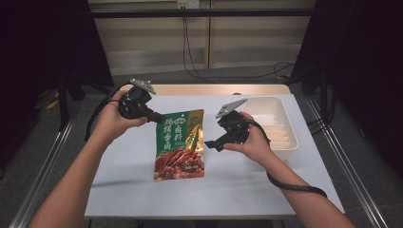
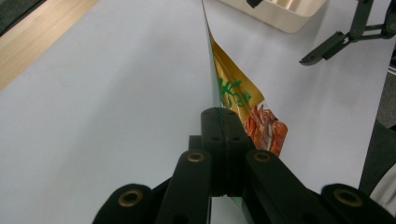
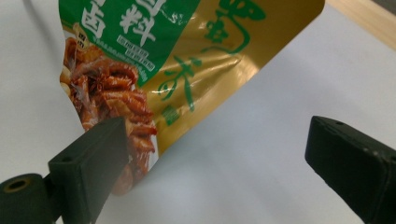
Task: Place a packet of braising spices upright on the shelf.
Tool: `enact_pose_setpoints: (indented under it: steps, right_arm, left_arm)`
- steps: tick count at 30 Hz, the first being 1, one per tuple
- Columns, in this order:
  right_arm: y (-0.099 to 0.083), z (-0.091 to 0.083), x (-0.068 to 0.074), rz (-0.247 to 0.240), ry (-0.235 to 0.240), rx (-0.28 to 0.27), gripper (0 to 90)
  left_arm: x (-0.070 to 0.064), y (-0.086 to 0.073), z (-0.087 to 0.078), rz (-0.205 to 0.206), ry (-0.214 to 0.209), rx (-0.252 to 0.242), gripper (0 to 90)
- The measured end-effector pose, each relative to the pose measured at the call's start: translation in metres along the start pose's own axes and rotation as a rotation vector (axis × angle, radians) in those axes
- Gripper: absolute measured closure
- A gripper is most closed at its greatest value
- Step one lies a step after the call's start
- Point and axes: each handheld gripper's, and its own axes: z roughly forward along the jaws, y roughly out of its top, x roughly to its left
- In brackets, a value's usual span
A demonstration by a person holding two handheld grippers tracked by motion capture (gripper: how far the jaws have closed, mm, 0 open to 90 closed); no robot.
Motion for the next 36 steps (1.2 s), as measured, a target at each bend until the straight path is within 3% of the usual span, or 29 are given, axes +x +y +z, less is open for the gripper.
enact_pose_setpoints:
  steps: [9, 11, 12, 22, 36]
  right_arm:
    - [0.023, -0.011, -0.006, -0.012, -0.027, 0.003, 5.5]
    - [0.025, -0.012, -0.007, -0.020, -0.026, 0.003, 5.5]
    - [0.027, -0.012, -0.008, -0.023, -0.034, 0.010, 5.5]
    - [0.034, -0.022, -0.015, -0.029, -0.056, 0.027, 5.4]
    - [0.049, -0.018, -0.013, -0.062, -0.023, 0.027, 7.4]
  left_arm:
    - [-0.006, 0.009, -0.003, 0.024, -0.018, -0.016, 90.0]
    - [-0.008, 0.010, -0.003, 0.010, -0.019, -0.030, 90.0]
    - [-0.009, 0.012, -0.005, 0.027, -0.022, -0.021, 90.0]
    - [-0.012, 0.015, -0.005, 0.026, -0.032, -0.040, 90.0]
    - [-0.017, 0.021, -0.005, 0.046, -0.059, -0.052, 90.0]
